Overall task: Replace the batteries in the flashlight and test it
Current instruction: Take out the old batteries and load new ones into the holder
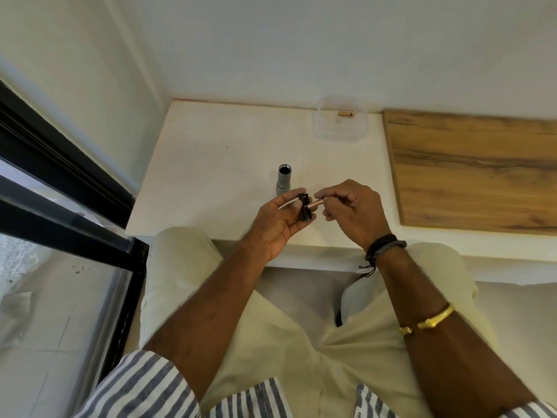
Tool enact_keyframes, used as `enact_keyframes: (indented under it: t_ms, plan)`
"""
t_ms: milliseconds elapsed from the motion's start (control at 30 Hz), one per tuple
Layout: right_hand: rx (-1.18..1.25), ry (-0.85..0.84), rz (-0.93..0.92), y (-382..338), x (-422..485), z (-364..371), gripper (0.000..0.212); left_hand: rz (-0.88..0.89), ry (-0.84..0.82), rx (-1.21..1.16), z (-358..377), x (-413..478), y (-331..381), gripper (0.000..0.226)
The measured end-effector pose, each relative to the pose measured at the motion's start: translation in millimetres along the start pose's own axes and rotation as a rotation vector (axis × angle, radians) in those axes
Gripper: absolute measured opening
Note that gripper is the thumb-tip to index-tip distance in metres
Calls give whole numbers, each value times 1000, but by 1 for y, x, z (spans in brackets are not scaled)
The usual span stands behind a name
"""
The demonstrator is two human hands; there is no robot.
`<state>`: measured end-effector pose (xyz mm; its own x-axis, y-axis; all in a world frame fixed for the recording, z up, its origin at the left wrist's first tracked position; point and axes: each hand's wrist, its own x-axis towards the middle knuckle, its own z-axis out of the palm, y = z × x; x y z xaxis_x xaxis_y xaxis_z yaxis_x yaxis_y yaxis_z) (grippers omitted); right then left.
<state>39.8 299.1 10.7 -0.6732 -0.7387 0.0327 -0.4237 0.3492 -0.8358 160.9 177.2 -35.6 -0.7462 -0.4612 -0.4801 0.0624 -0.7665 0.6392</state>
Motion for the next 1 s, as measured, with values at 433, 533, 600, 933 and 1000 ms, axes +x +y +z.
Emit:
enact_keyframes:
  t_ms: [433, 533, 600, 933, 1000]
  plan:
    - [-79, 42, -6, -8, -2, 8, 8, 73, -3, 142, -3, 2, -6, 24]
    - [-61, 20, -14, -7, -2, 10, 4, 96, 8, 166, -4, 1, -9, 25]
    - [-42, 16, -5, -6, -3, 13, 6, 100, 26, 172, -4, 1, -10, 26]
    - [-94, 31, -88, -2, -9, 22, 17, 99, 68, 67, -1, 1, -14, 25]
    - [-126, 30, -107, -2, -10, 24, 18, 96, 67, 52, -1, 1, -14, 25]
